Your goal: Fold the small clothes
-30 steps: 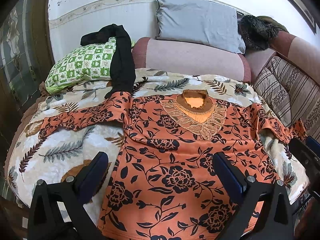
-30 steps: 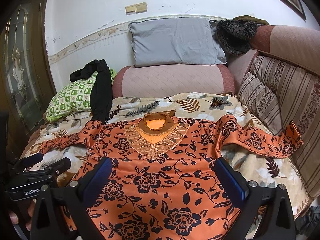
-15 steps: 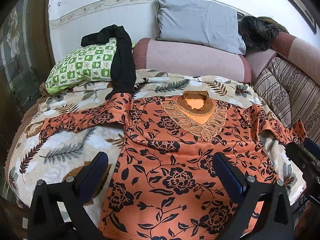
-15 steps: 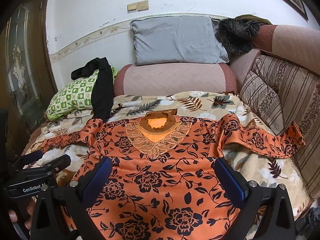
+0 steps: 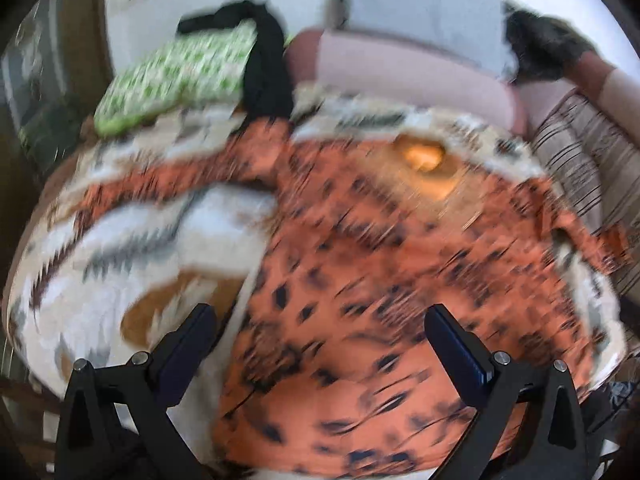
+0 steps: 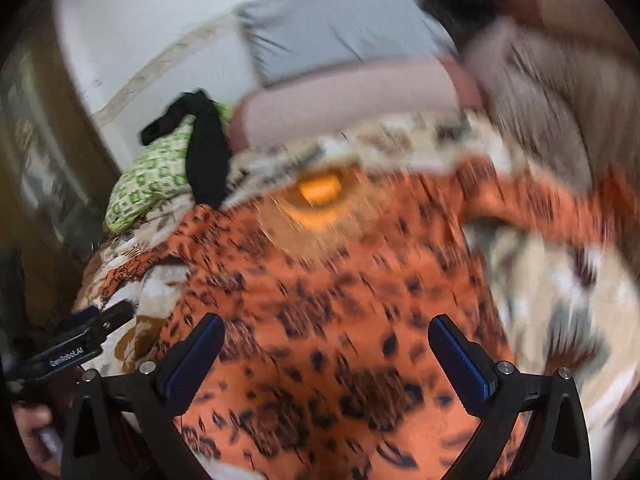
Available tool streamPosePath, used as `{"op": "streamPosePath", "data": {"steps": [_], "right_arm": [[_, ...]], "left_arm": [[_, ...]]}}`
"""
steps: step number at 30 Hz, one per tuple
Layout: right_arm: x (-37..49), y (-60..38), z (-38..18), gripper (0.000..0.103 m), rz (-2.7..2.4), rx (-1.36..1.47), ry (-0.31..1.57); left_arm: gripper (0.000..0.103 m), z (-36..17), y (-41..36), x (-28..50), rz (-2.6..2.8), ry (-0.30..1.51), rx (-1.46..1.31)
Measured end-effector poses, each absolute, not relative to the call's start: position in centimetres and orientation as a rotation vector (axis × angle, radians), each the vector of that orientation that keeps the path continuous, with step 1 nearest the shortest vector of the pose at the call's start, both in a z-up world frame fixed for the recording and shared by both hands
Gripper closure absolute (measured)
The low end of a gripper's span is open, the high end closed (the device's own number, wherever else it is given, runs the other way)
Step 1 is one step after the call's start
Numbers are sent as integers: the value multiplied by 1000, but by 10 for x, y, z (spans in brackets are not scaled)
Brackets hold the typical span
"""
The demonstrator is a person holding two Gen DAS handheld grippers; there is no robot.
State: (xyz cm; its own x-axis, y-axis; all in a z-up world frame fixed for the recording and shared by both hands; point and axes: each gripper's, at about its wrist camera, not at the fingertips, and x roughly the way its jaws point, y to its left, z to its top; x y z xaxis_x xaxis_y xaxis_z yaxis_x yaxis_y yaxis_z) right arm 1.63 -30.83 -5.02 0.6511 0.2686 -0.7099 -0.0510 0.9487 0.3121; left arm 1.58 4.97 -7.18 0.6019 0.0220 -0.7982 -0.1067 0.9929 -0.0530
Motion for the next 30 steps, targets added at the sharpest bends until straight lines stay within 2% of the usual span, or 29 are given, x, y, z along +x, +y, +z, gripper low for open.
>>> {"op": "streamPosePath", "data": {"steps": [4, 8, 10, 15, 16, 17, 19, 20, 22, 26, 29, 30], "right_arm": [[0, -393, -80, 0, 5, 363, 901], [1, -438, -112, 3, -45, 403, 1020], [-1, -441, -128, 17, -21, 425, 1082], [-7, -419, -164, 31, 45, 384, 1232], [-8, -415, -171, 44, 54, 372, 1255], [-8, -412, -173, 58, 55, 363, 1261], [-13, -410, -167, 92, 108, 386, 1242], [-15, -409, -163, 92, 114, 381, 1234], [-24, -404, -146, 94, 126, 345, 1190], [-35, -414, -124, 94, 101, 363, 1134], [-26, -429, -160, 88, 35, 423, 1275], [-26, -437, -158, 88, 54, 486, 1249]], "left_arm": [[0, -112, 75, 7, 106, 1014, -111], [0, -131, 84, 1, 104, 1053, -110], [0, -133, 85, -2, 95, 1056, -110], [0, -144, 84, -3, 60, 1104, -125], [3, -149, 85, -2, 59, 1125, -126], [22, -152, 85, -2, 62, 1140, -124], [44, -153, 87, -4, 73, 1143, -111], [68, -149, 89, -7, 70, 1130, -119], [87, -137, 99, -12, 106, 1110, -146], [85, -131, 119, -25, 149, 1080, -206], [80, -141, 118, -25, 148, 1128, -183], [76, -134, 114, -27, 146, 1105, -169]]}}
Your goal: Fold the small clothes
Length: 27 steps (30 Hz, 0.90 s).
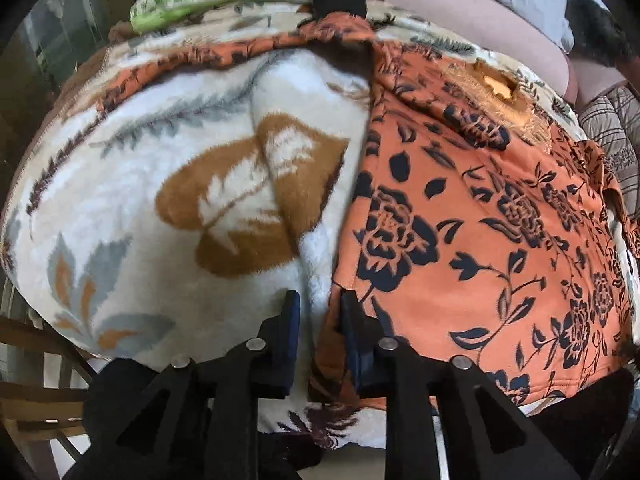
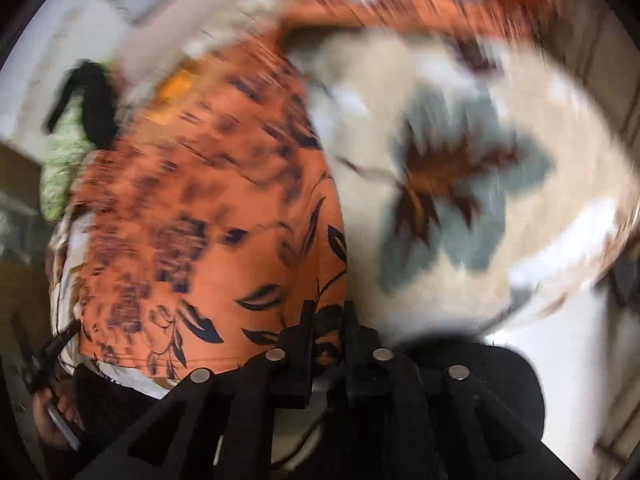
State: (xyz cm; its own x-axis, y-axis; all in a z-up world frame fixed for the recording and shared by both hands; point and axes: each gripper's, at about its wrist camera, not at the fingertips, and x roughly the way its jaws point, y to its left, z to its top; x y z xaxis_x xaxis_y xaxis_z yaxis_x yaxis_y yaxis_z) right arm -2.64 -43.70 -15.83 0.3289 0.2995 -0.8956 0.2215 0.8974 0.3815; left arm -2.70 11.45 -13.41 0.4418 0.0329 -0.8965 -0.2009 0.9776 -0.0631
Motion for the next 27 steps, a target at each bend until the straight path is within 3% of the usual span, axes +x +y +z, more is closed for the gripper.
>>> {"op": "streamPosePath", "data": {"steps": [2, 3, 8, 12, 19, 26, 27], "right_arm": [[-24, -457, -138, 88, 47, 546, 1139], [-20, -465, -130, 88, 30, 558, 1098], [38, -550, -124, 70, -127, 743, 912], [92, -617, -138, 70, -302, 846, 800], [139, -652, -160, 69, -504, 760, 770], [156, -686, -160, 68, -460, 959, 690], [154, -687, -159, 72, -458, 979, 702]], "left_arm": [[48, -117, 104, -28, 127, 1040, -142], [44, -106, 94, -26, 113, 994, -121], [42, -87, 44, 11, 1, 925, -60], [42, -98, 10, 41, -73, 939, -20], [41, -143, 14, 58, -65, 1060, -4], [21, -155, 25, 56, -102, 1045, -22], [21, -155, 25, 55, -107, 1040, -22]]}}
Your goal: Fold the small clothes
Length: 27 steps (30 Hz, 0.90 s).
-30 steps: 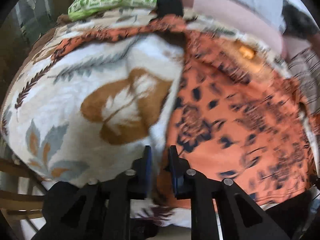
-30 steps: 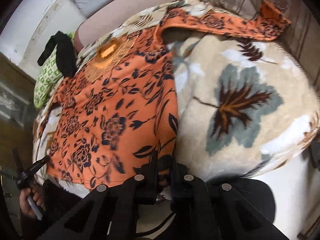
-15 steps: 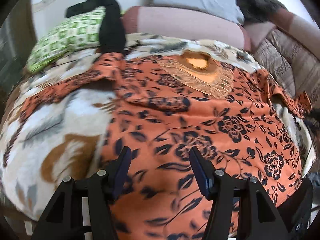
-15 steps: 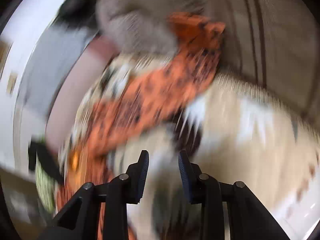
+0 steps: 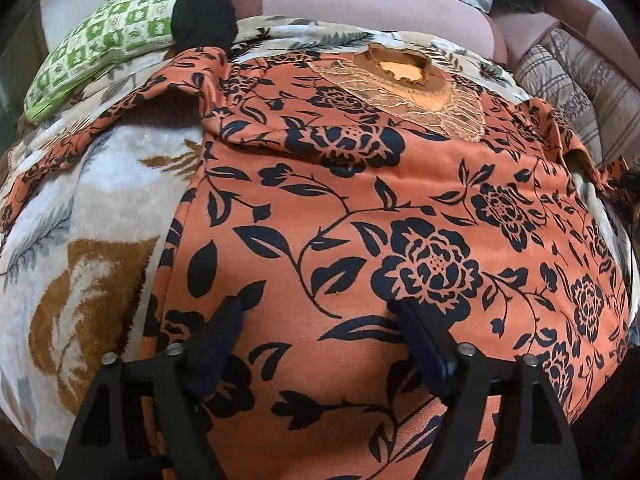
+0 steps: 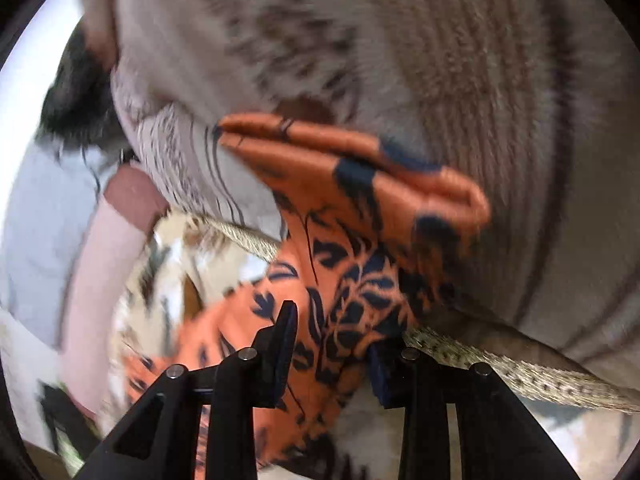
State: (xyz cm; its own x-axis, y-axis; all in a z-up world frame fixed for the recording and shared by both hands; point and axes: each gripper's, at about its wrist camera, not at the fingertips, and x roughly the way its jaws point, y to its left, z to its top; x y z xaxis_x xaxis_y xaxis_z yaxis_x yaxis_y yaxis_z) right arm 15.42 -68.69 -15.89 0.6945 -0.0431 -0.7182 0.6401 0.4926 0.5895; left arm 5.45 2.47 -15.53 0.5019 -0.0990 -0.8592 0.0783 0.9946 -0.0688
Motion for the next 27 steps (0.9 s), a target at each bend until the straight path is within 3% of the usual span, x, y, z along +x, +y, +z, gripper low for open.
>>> {"op": "streamPosePath", "data": {"steps": [1, 2, 7, 12, 17, 18, 21, 24, 27], "right_arm": [[155, -685, -155, 88, -450, 979, 721], [158, -681, -151, 96, -419, 969, 723], [183, -618, -77, 96, -268, 689, 695], [194, -456, 26, 96, 79, 402, 590], [201, -278, 43, 93, 425, 338, 573], [204, -242, 29, 88, 511, 336, 606], [218, -165, -48, 12, 574, 244, 867], [215, -170, -114, 13, 539, 333, 1010], [199, -227, -116, 13, 481, 482, 961]], "left_arm": [[21, -156, 23, 55, -106, 1037, -24], [21, -154, 24, 55, -107, 1036, -33], [21, -145, 38, 54, -104, 1029, -109], [21, -127, 57, 43, -55, 962, -163], [21, -98, 78, 27, 4, 868, -130], [21, -94, 84, 25, 14, 862, -131], [21, -87, 99, 26, 37, 859, -151], [21, -80, 105, 32, 33, 837, -151], [21, -76, 97, 54, 0, 834, -129]]}}
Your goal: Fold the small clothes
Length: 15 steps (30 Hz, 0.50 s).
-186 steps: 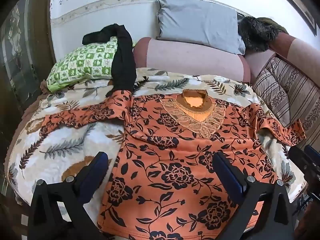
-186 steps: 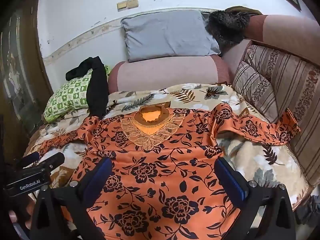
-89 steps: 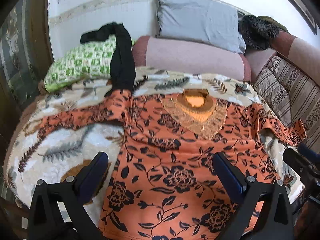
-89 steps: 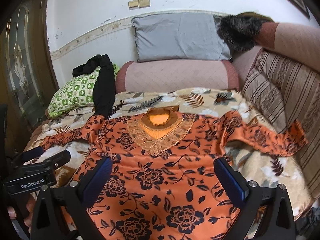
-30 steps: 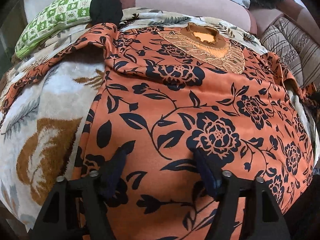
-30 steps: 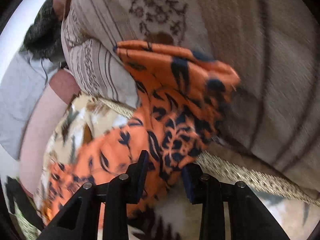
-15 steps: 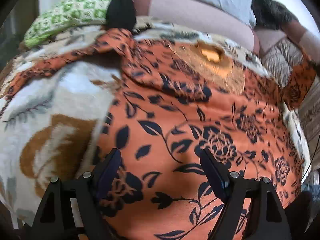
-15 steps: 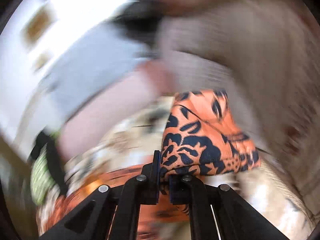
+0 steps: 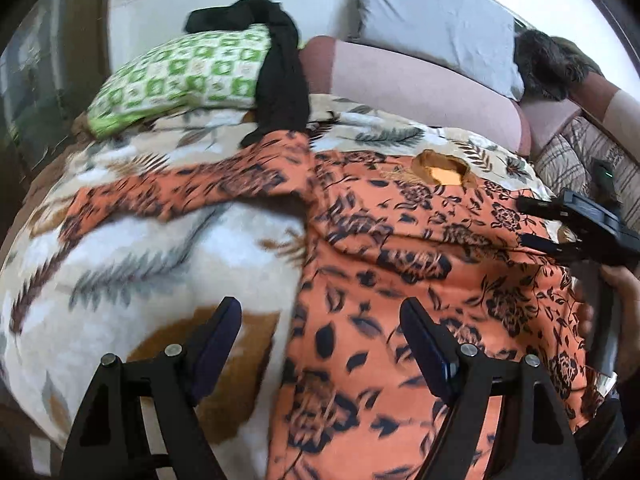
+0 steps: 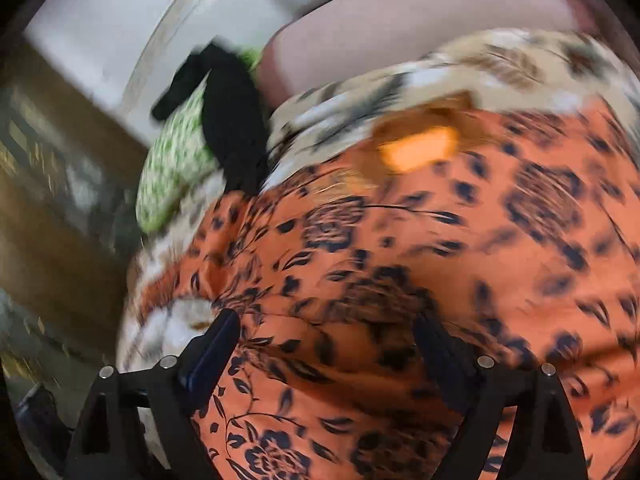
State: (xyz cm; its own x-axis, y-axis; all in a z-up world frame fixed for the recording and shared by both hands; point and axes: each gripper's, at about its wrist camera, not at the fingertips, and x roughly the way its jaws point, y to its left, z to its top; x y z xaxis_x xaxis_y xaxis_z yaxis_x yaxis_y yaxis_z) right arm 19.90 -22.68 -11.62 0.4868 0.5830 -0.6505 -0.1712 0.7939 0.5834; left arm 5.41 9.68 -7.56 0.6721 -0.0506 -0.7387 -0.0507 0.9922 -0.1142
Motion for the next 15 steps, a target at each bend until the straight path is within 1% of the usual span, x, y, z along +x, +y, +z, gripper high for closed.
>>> {"op": "streamPosePath", "data": {"steps": [2, 5, 8, 9, 11, 12, 14, 15], "right_arm": [[206, -261, -108, 13, 435, 514, 915], [226, -294, -100, 13, 417, 556, 897], [241, -317, -100, 13, 509, 671, 886], [249, -324, -104, 13, 577, 724, 889], [258, -340, -115, 13, 611, 780, 897], [267, -352, -126, 13, 506, 757, 915], [283, -384, -163, 13, 197, 742, 1034], [280, -395, -169, 17, 213, 821, 1010]], "left_arm": [[21, -71, 88, 78, -51, 839, -165], [21, -70, 77, 131, -92, 861, -255], [21, -72, 59, 172, -110, 865, -270], [21, -77, 49, 186, -117, 865, -236], [21, -96, 34, 209, -100, 912, -143], [21, -121, 28, 226, -69, 996, -90], [23, -156, 30, 240, -43, 1129, -82], [23, -154, 31, 234, -41, 1077, -67]]}}
